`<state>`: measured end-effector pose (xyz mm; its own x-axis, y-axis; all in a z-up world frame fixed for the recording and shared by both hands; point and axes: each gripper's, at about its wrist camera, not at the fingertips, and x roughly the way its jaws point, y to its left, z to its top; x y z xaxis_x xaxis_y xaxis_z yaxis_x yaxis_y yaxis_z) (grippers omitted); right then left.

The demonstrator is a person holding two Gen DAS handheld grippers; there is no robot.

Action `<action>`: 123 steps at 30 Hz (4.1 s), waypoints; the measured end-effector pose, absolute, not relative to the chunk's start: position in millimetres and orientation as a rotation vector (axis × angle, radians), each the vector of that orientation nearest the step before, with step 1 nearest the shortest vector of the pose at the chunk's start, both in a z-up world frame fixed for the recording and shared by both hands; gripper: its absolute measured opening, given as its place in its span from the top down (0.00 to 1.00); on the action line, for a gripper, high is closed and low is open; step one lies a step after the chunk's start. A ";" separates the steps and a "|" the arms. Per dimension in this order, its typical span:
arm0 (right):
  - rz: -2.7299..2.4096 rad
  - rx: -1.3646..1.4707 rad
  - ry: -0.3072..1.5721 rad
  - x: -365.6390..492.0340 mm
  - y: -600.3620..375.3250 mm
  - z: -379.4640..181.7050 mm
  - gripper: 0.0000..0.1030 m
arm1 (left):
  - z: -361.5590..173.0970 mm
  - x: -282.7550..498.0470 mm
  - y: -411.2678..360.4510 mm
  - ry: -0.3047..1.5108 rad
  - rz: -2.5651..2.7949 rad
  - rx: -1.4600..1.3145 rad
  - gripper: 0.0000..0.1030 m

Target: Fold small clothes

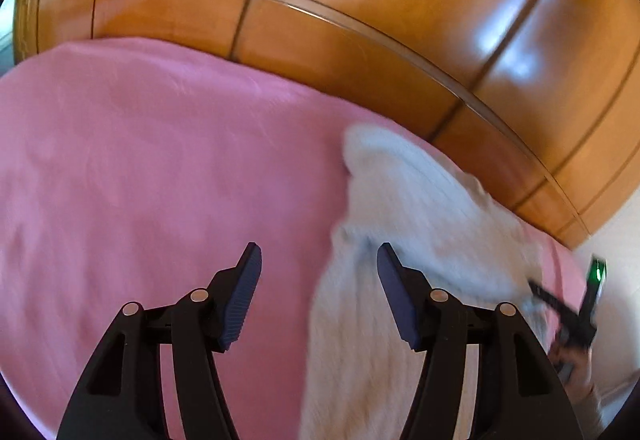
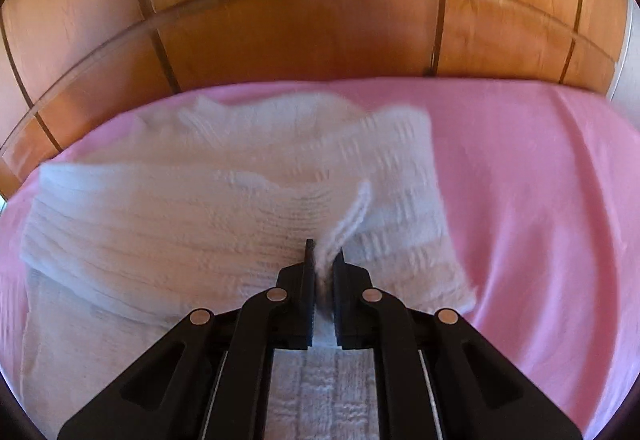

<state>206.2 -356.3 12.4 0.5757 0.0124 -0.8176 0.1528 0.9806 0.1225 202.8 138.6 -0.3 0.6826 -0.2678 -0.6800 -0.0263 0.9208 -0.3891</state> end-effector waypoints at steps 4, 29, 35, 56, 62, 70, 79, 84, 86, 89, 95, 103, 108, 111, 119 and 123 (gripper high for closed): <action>-0.064 0.208 0.941 206.2 -360.3 9.1 0.91 | -0.4 251.0 133.5 0.849 -0.118 -0.309 0.43; -0.024 0.117 0.928 219.0 -346.0 21.1 0.94 | -30.9 354.0 68.3 0.944 0.010 -0.052 0.43; -0.071 0.191 0.927 213.1 -362.2 22.7 0.68 | -2.5 278.8 35.9 0.755 -0.148 -0.006 0.52; -0.065 -0.026 0.918 214.1 -311.3 14.6 0.25 | -35.0 236.0 33.2 0.862 -0.037 -0.050 0.36; -0.056 0.040 0.931 177.7 -324.7 27.4 0.20 | -26.0 178.6 42.3 0.839 -0.029 -0.044 0.29; 0.009 0.049 1.023 119.7 -318.9 18.5 0.12 | -32.0 127.0 51.1 0.857 -0.024 -0.045 0.29; 0.046 0.072 1.043 60.3 -321.9 19.2 0.08 | -39.1 98.8 60.7 0.879 -0.027 -0.062 0.29; 0.062 0.099 1.048 30.8 -331.7 22.6 0.08 | -45.7 81.9 63.5 0.899 -0.024 -0.070 0.29; 0.075 0.110 1.046 22.3 -335.9 25.7 0.08 | -49.1 76.6 64.4 0.909 -0.023 -0.073 0.29; 0.083 0.139 1.046 9.6 -342.3 28.1 0.08 | -55.2 67.2 65.8 0.923 -0.019 -0.079 0.27; 0.107 0.265 1.044 -12.2 -365.6 29.0 0.10 | -55.6 49.6 67.5 0.926 -0.026 -0.077 0.26; 0.173 0.398 1.044 -39.8 -394.4 29.2 0.42 | -51.6 12.9 87.9 0.976 -0.103 -0.167 0.31; 0.240 0.419 1.078 -58.2 -392.6 28.2 0.51 | -53.4 -10.1 88.8 0.978 -0.175 -0.179 0.36; 0.292 0.425 1.103 -67.4 -384.5 24.6 0.54 | -54.7 -14.3 87.8 0.978 -0.204 -0.189 0.50; 0.416 0.400 1.088 -61.9 -363.3 45.2 0.87 | -36.8 -5.1 91.7 0.976 -0.367 -0.296 0.94; 0.441 0.472 0.999 -41.0 -370.6 68.0 0.87 | -15.3 14.3 103.0 0.922 -0.426 -0.424 0.94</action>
<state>-41.0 -370.6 68.0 0.4705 0.5537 -0.6871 -0.1347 0.8146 0.5642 14.3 103.0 -15.3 0.5346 -0.5214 -0.6651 0.1687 0.8370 -0.5206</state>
